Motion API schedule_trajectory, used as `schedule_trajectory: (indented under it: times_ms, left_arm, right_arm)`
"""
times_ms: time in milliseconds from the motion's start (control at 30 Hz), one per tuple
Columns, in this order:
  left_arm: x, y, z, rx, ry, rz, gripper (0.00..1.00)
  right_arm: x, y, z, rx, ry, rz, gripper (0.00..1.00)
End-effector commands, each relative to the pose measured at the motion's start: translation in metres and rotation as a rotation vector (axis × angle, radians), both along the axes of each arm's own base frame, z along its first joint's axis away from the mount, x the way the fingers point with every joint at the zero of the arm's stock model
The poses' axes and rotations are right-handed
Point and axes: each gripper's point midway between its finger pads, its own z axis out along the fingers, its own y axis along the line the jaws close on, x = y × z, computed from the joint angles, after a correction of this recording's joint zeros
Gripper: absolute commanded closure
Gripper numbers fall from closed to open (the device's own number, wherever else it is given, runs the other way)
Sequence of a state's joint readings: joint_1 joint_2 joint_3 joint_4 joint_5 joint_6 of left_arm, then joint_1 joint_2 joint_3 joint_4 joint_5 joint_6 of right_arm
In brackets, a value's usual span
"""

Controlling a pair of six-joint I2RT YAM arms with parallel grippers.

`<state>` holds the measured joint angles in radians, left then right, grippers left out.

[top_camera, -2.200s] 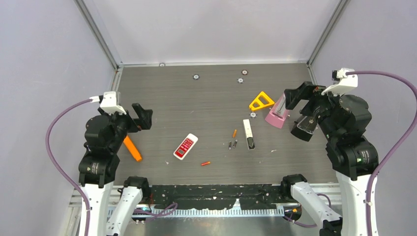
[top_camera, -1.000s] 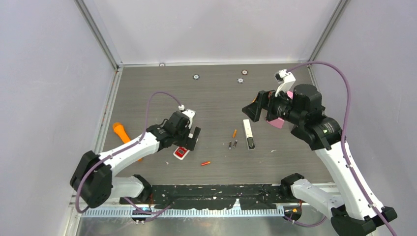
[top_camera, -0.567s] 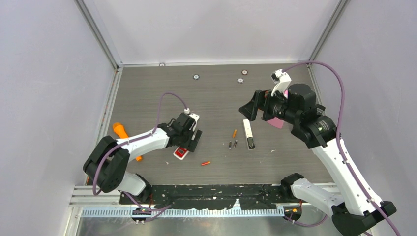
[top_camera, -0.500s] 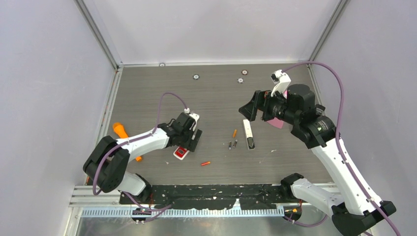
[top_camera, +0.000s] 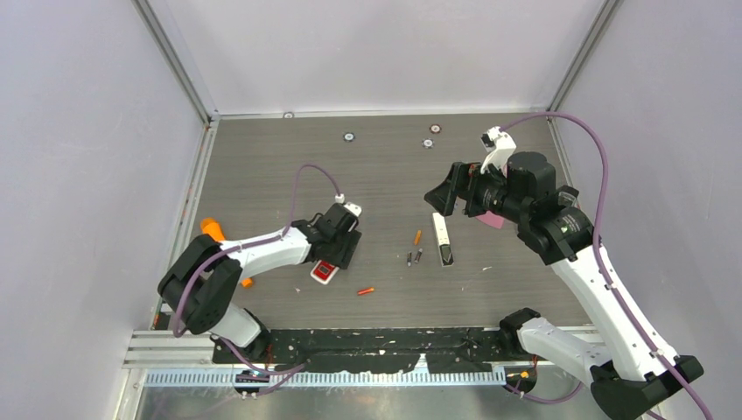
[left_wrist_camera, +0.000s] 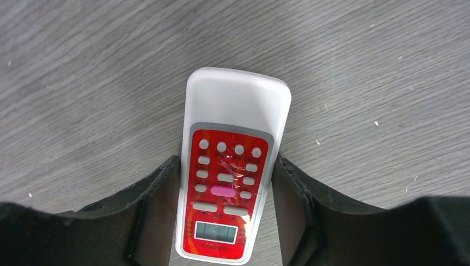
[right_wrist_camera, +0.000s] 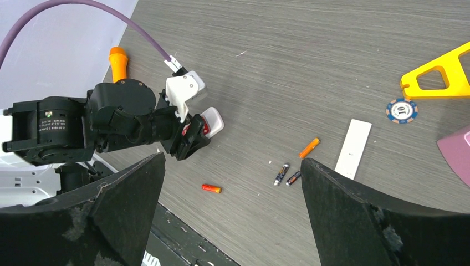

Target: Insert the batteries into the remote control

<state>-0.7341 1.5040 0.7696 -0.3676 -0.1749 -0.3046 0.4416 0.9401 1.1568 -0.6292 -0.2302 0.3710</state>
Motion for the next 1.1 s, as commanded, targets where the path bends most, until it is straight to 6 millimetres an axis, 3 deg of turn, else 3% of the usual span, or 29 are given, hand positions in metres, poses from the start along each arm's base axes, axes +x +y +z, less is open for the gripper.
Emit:
schedule_trajectory:
  times_ms: [0,133,233,500,700,833,1067]
  left_arm:
    - [0.005,-0.001,-0.008,0.066,-0.015,0.007,0.52]
    - [0.005,-0.002,-0.004,0.073,-0.014,0.012,0.85]
    - [0.007,-0.008,0.015,0.023,-0.046,0.000,1.00]
    - [0.004,-0.046,0.113,-0.273,-0.228,-0.200,1.00]
    - [-0.014,-0.064,0.180,-0.466,-0.362,-0.368,1.00]
    - [-0.025,-0.068,0.204,-0.530,-0.411,-0.447,1.00]
    - [-0.040,-0.071,0.222,-0.586,-0.469,-0.553,1.00]
  right_arm:
    - [0.002,-0.001,0.012,0.026,-0.044,-0.018,0.03]
    - [0.000,-0.002,0.009,0.020,-0.041,-0.016,0.03]
    - [-0.002,-0.002,0.007,0.017,-0.039,-0.008,0.03]
    - [-0.010,0.012,0.001,0.064,-0.002,0.053,0.03]
    - [-0.030,0.051,-0.014,0.151,0.083,0.181,0.03]
    - [-0.047,0.090,-0.018,0.181,0.144,0.269,0.03]
    - [-0.044,0.132,-0.025,0.190,0.214,0.247,0.13]
